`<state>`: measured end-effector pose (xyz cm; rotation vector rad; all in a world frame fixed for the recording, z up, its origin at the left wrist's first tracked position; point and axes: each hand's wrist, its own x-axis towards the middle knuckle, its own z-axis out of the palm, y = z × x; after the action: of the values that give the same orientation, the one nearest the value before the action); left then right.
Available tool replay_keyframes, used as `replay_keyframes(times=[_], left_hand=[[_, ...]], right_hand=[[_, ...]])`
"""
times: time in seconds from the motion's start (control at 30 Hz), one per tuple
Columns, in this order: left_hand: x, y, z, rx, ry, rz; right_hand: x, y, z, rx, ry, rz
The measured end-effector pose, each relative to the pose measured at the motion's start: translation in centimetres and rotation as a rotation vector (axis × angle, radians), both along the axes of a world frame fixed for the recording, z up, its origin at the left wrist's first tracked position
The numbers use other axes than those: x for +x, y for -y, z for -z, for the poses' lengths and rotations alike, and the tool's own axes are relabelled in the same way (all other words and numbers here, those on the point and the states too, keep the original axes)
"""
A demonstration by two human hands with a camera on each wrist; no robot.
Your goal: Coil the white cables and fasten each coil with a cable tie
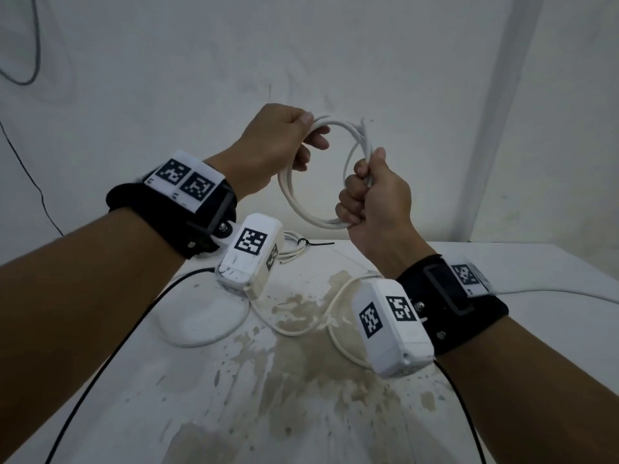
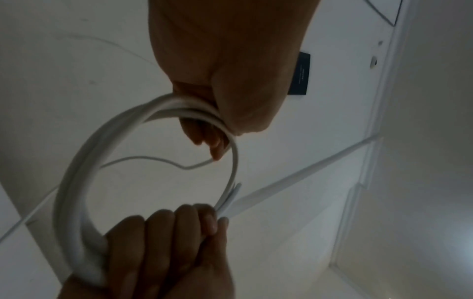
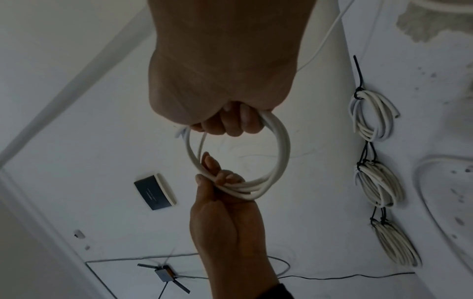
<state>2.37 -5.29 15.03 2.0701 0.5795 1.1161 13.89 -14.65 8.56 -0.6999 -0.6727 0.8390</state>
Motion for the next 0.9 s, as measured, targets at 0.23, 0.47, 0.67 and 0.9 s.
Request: replay_keyframes(times=[0.23, 0.47, 0.67, 0.9], left_hand=[[-1.4, -0.5, -1.0, -0.045, -0.132, 0.126], [-1.3, 0.1, -2.5, 0.173, -0.397, 0.148], [-0.5, -0.1, -1.8, 0.365, -0.349, 0.024], [-1.2, -0.5, -1.5, 0.323, -0.32, 0.018]], right_hand=[[0.3, -0.2, -0.1, -0.033, 0.082, -0.077], [-0.4, -0.3, 0.3, -0.121, 0.263, -0.059], [-0.8, -0.1, -0.3, -0.16, 0.387, 0.019], [2.0, 0.3, -2.6, -0.229, 1.134, 1.033]])
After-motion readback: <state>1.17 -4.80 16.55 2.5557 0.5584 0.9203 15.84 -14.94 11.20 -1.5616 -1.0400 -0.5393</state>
